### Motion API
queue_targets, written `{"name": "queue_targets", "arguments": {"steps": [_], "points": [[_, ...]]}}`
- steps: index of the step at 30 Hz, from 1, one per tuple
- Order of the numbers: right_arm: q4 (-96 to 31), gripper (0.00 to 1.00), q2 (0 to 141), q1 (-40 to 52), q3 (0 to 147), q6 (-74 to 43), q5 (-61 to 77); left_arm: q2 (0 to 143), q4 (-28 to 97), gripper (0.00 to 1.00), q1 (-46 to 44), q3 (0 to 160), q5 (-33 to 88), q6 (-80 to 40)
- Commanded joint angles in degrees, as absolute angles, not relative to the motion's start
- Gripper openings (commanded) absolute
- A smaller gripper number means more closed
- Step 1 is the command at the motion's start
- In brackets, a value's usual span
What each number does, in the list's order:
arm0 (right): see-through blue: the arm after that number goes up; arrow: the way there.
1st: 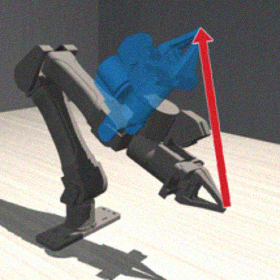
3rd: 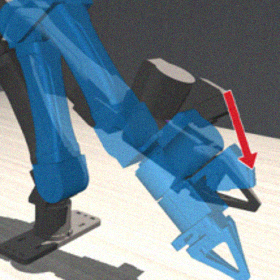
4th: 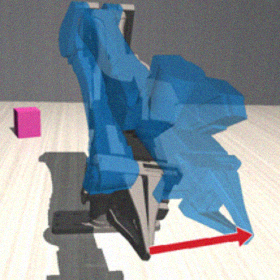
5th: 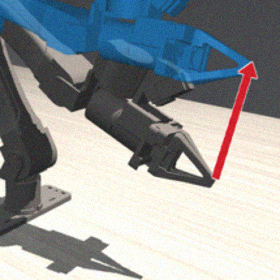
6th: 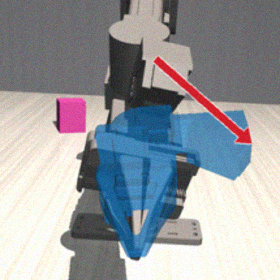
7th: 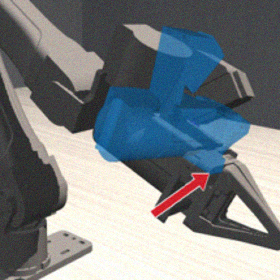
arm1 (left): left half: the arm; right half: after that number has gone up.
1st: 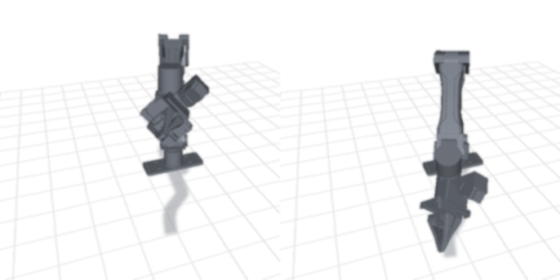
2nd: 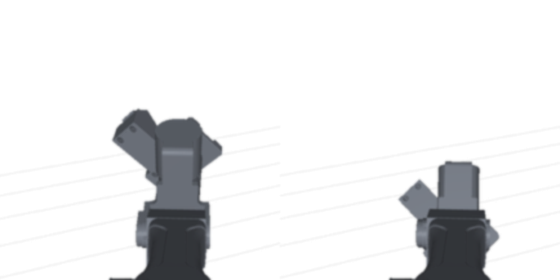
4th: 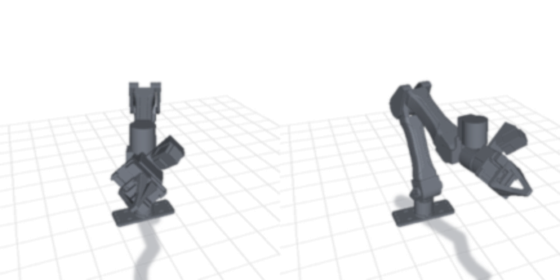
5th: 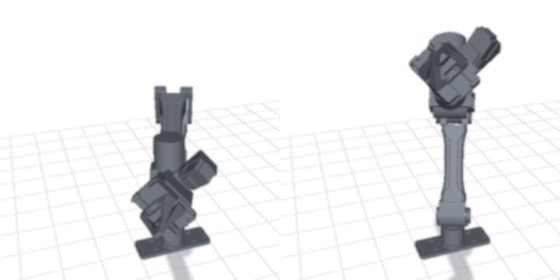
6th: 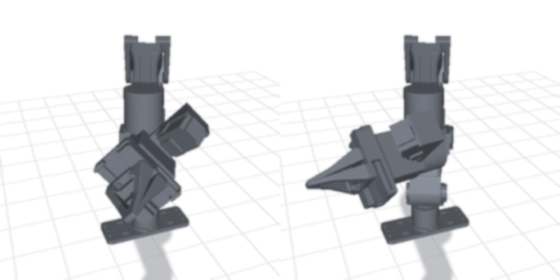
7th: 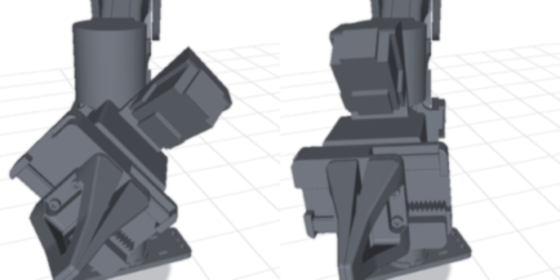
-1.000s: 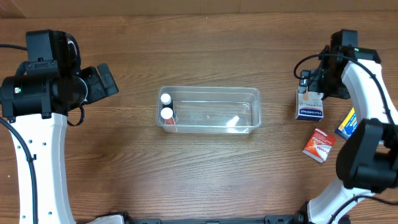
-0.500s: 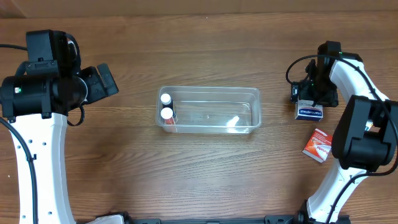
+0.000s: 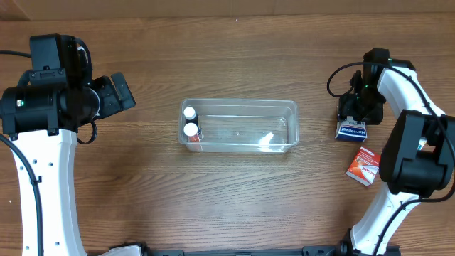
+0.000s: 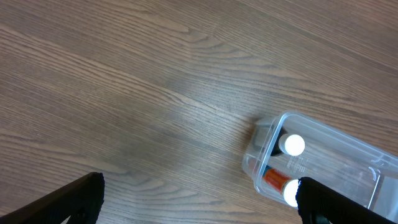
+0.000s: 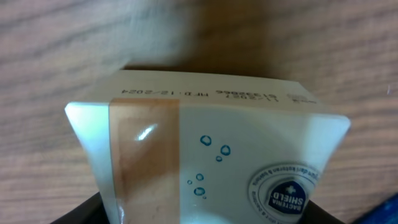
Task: Pack container
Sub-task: 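Grasp the white Hansaplast box with the right gripper, then lower the Hansaplast box into the container's right end and release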
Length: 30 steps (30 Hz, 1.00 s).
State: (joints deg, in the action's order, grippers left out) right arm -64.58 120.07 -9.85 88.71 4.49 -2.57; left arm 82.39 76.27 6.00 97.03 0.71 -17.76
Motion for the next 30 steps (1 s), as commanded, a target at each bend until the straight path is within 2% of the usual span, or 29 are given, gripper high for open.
{"name": "queue_targets", "arguments": {"steps": [1,5,9,15,19,30], "points": [[-66.98,0.65,111.59,-7.7,93.08,2.72,-0.67,82.39,76.05,1.0,6.09,98.08,0.91,-16.25],[-70.28,0.64,101.56,-2.74,94.7,0.99,1.26,82.41,76.05,1.0,6.09,98.08,0.86,-16.25],[-73.93,0.64,91.33,7.29,94.7,-5.19,1.43,82.39,76.05,1.0,6.09,98.08,0.86,-16.25],[-74.04,0.64,89.8,19.73,92.88,-15.59,1.17,82.39,76.18,1.0,6.09,98.08,0.84,-16.25],[-67.66,0.65,89.97,22.85,86.19,-18.13,1.21,82.41,76.69,1.0,6.09,98.08,-0.27,-16.23],[-57.04,0.7,90.63,22.87,75.31,-18.24,1.19,82.39,76.75,1.0,6.09,98.08,-0.43,-16.25]]}}
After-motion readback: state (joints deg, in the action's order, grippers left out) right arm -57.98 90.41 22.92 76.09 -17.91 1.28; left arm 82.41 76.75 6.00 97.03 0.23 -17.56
